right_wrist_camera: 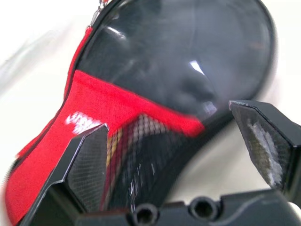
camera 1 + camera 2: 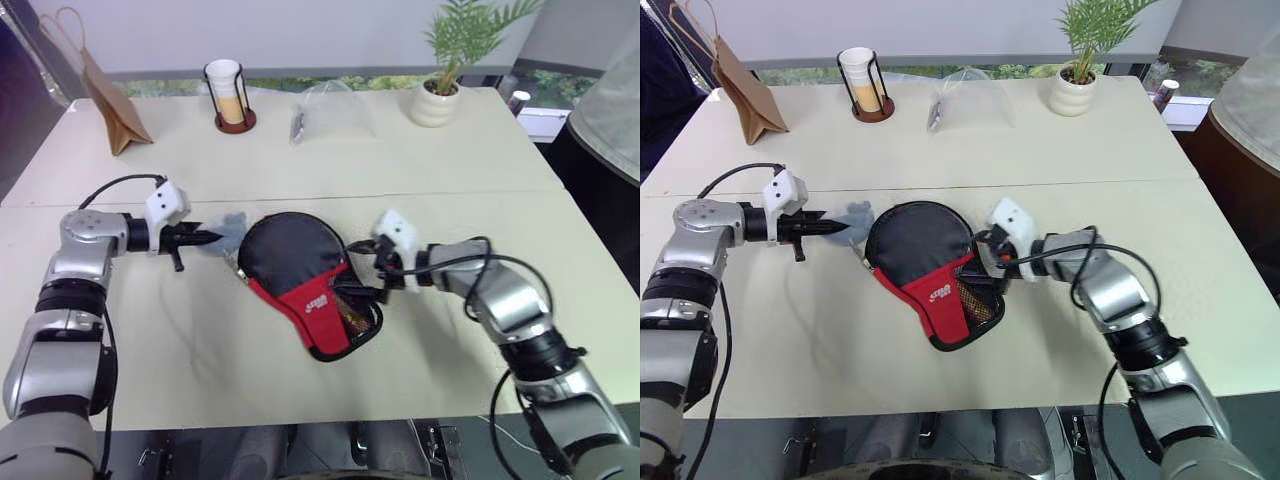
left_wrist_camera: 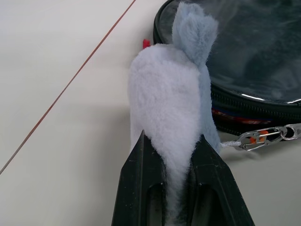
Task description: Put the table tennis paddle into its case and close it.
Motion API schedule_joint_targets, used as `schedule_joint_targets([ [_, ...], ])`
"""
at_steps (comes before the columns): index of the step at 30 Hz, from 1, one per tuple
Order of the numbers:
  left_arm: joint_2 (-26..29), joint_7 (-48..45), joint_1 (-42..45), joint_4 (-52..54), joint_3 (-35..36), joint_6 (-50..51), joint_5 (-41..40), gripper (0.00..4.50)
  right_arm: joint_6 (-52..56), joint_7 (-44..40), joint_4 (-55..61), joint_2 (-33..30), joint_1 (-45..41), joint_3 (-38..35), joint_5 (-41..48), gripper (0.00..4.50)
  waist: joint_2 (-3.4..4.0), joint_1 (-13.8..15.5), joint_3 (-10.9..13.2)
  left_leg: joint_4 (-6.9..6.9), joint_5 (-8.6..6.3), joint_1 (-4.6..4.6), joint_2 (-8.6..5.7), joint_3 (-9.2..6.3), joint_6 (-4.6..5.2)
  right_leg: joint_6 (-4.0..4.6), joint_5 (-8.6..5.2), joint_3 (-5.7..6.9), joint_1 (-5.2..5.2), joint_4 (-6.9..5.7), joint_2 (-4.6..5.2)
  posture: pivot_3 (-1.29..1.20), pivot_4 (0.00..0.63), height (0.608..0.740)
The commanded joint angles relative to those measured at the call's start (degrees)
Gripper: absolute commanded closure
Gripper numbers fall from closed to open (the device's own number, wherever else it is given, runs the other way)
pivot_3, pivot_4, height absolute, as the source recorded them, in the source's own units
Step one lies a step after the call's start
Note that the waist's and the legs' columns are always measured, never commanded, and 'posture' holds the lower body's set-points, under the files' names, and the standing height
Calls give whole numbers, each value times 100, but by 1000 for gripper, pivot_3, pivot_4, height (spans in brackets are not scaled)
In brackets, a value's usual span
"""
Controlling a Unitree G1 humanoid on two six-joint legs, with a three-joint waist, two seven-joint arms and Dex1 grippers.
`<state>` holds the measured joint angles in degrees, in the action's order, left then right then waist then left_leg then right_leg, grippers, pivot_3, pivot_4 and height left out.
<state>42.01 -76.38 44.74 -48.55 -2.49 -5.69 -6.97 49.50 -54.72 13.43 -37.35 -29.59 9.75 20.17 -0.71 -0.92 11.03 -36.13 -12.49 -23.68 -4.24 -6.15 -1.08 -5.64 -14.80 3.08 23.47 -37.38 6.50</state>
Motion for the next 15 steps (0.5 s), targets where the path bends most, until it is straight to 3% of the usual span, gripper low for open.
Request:
schedule_joint_targets([
  [1, 84, -220, -118, 414, 165, 194, -223, 4472, 856, -169, 238, -303, -25, -164, 464, 0, 0, -8, 0, 0, 0, 2, 1, 0, 0, 0, 0, 0, -1, 0, 0, 0, 150, 740],
  [5, 84, -231, -289, 811, 392, 565, -498, 4472, 1631, -139, -116, -287, -139, 167, 636, 0, 0, -14, 0, 1, -1, 3, 3, 0, 2, 0, 0, 0, 0, 0, -1, 0, 150, 740],
  [11, 76, -9, -452, 1399, 820, 982, -937, 4472, 1863, -130, -567, -33, -391, 534, 669, 0, -6, -8, -3, 0, -1, 3, 3, -2, 2, 0, 0, -1, -3, 2, 1, 0, 150, 740],
  [14, 126, 44, -603, 1676, 857, 1218, -990, 4500, 1816, -144, -762, 63, -500, 671, 633, 798, -6, -23, -3, 1, -1, 7, 3, -2, 2, 0, 0, -2, -4, 2, 0, 0, 150, 740],
  [15, 147, 89, -660, 1765, 835, 1313, -970, 4500, 1794, -157, -809, 78, -528, 716, 621, 1418, -6, -21, -3, 2, -1, 9, 3, -1, 1, 0, 0, -2, -4, 2, 0, 0, 150, 740],
])
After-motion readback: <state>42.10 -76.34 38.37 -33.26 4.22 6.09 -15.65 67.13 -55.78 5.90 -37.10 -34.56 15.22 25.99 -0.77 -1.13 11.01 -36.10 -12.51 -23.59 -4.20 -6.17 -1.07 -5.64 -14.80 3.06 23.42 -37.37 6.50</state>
